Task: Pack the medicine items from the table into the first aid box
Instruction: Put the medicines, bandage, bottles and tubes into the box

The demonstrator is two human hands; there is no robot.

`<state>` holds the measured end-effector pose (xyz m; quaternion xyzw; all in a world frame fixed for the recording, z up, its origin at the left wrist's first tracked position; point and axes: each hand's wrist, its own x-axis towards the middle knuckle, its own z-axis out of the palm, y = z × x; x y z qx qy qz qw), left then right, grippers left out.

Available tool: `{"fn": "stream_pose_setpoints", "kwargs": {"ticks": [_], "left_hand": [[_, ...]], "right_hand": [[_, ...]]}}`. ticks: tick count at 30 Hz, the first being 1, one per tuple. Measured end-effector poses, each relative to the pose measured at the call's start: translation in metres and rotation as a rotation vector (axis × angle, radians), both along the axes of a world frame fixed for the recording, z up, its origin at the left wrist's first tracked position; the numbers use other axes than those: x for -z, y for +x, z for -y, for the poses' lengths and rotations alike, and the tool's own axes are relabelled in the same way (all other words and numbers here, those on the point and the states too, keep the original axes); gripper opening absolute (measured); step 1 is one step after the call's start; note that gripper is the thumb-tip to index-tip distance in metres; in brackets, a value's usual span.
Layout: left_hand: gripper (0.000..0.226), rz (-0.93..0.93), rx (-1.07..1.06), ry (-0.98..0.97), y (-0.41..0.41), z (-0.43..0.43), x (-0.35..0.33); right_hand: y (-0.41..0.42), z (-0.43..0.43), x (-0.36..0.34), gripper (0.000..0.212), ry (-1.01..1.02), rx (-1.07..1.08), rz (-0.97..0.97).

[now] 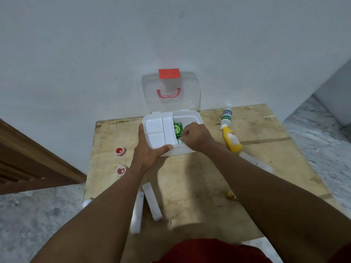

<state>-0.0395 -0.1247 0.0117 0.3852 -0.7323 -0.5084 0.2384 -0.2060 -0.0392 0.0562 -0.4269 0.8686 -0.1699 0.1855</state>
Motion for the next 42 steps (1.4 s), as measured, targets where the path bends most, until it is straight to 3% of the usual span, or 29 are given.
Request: {"fn": "stream_pose_setpoints", "kwargs": {"ticks": [6,11,30,36,42], "left_hand": [[0.115,0.058,-0.012,0.032,0.002,0.005,0.004],[0.118,0.062,-0.030,0.041,0.002,0.006,0.003],[0.095,0.043,-0.051,0.100,-0.005,-0.006,-0.014],[0.077,0.069,-0.110,0.120,-0.010,-0.016,-0.017],[0.089,0.098,-0.119,0.151,-0.008,-0.015,-0.017]], "right_hand": [[0.011,-0.038,-0.012,0.019,-0.195,0.021,-0.123],[0.009,-0.071,-0.015,0.023,-0.215,0.055,-0.154],[-0.078,-0.226,0.022,0.060,0.316,0.196,-0.144],[-0.086,-0.224,0.028,0.052,0.375,0.186,-0.151],[-0.091,-0.220,0.026,0.055,0.438,0.246,-0.104]]}}
